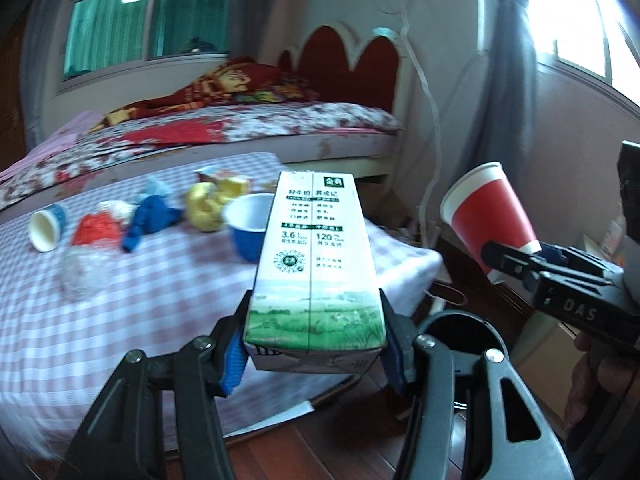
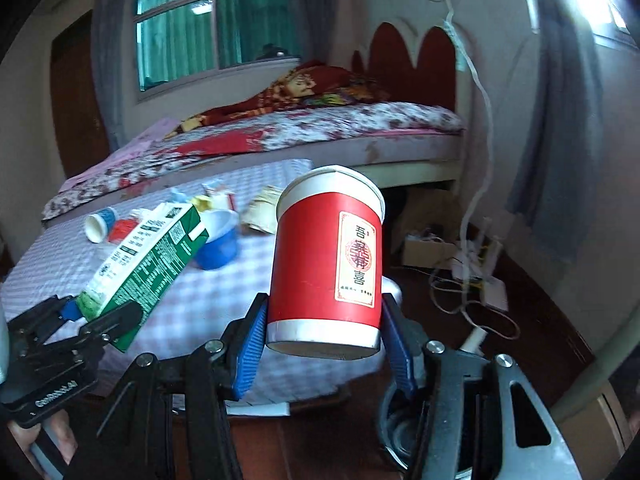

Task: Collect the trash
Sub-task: 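Carry both items over the black bin and open both tools to drop them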

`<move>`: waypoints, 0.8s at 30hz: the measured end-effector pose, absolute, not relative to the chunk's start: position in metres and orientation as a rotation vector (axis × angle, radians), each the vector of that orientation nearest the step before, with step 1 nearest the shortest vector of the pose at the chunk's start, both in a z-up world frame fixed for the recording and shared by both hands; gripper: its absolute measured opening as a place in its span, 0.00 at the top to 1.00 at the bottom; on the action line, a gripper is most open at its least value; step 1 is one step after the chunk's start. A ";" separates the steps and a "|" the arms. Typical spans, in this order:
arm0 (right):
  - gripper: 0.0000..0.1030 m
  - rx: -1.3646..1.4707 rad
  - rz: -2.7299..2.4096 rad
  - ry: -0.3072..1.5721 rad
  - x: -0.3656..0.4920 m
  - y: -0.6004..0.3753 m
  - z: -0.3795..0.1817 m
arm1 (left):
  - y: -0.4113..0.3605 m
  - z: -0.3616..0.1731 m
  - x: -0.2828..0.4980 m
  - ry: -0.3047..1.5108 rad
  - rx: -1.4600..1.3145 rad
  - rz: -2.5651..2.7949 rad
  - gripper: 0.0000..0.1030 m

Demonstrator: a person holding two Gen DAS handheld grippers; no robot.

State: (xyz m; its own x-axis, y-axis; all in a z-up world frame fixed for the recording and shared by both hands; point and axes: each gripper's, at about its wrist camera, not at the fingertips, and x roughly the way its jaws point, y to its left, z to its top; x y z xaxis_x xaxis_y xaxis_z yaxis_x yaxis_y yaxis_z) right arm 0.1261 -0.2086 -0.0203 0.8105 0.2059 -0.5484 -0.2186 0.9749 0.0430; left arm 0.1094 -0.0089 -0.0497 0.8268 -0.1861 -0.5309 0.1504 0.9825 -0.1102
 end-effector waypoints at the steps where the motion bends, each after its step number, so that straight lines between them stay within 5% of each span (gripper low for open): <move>1: 0.46 -0.024 0.213 0.588 0.125 -0.215 -0.022 | -0.016 -0.050 0.109 0.572 -0.057 -0.197 0.46; 24: 0.45 0.008 0.040 0.793 0.116 -0.370 -0.112 | -0.180 -0.129 0.140 0.837 0.056 -0.567 0.46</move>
